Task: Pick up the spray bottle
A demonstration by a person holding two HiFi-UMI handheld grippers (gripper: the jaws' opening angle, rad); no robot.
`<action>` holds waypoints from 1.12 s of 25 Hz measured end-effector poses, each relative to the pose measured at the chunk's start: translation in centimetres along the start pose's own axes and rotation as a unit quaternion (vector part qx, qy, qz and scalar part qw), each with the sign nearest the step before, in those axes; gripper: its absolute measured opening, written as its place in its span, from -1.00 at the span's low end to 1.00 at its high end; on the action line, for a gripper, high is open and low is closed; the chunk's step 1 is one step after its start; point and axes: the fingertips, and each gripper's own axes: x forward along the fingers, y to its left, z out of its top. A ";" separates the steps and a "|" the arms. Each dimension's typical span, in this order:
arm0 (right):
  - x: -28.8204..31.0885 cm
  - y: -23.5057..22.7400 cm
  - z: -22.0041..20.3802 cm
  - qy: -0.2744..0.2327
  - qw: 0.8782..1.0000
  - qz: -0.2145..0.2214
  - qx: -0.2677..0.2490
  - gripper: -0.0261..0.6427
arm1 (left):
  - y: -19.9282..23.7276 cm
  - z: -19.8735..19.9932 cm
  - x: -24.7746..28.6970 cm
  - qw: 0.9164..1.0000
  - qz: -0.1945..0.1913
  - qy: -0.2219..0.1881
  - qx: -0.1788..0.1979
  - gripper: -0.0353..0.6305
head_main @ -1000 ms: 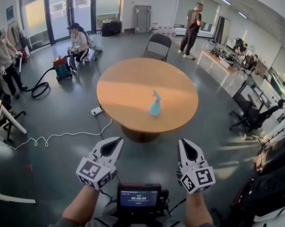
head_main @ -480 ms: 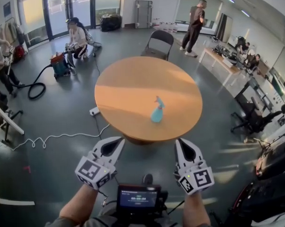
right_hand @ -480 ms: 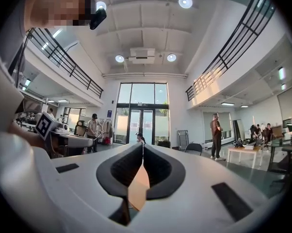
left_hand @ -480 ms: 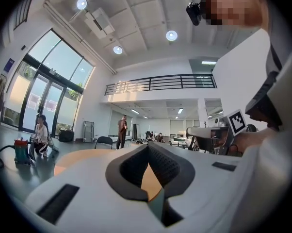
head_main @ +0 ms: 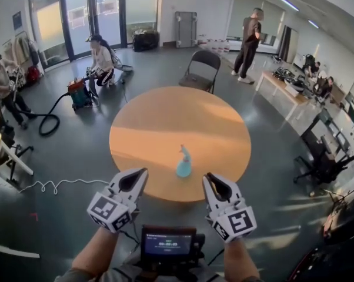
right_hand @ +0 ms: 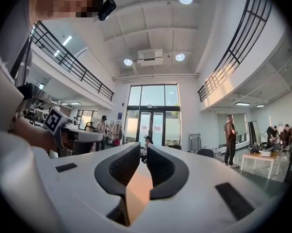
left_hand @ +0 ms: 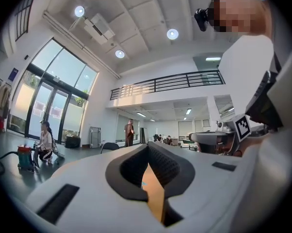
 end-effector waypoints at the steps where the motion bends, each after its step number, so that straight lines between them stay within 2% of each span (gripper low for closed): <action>1: 0.3 -0.7 0.1 -0.001 1.000 0.006 -0.002 -0.79 | 0.0 0.1 0.7 1.000 0.006 -0.001 0.000 -0.88; 5: 1.2 -3.3 -0.1 -0.002 1.000 0.026 -0.006 -0.76 | 0.1 -0.2 2.8 0.999 0.032 -0.001 0.002 -0.88; 7: 1.8 -4.4 -0.1 0.000 0.999 0.035 -0.005 -0.58 | 0.5 -0.2 3.6 0.999 0.046 0.003 0.002 -0.88; 8: 2.1 -4.7 -0.2 -0.001 0.999 0.039 0.000 -0.56 | 0.7 -0.2 3.8 0.999 0.051 0.006 0.002 -0.88; 10: 2.5 -5.2 -0.5 -0.005 0.999 0.044 0.014 -0.56 | 1.1 -0.5 4.2 0.998 0.057 0.014 0.003 -0.75; 13: 3.3 -5.9 -1.4 -0.001 0.999 0.043 0.026 -0.56 | 1.9 -1.3 4.6 0.998 0.064 0.023 0.000 -0.75; 15: 3.9 -6.2 -2.2 0.008 0.998 0.043 0.035 -0.53 | 2.4 -1.9 4.9 0.997 0.065 0.030 0.000 -0.75; 18: 5.1 -6.2 -3.8 0.027 0.998 0.042 0.042 -0.29 | 3.6 -3.2 5.6 0.997 0.062 0.043 -0.008 -0.65; 24: 6.9 -6.4 -8.1 0.072 0.996 0.034 0.048 0.01 | 5.5 -6.5 7.1 0.996 0.049 0.070 -0.034 -0.55; 28: 7.4 -6.8 -11.0 0.096 0.993 0.018 0.065 0.04 | 6.7 -8.8 8.1 0.994 0.040 0.092 -0.043 -0.49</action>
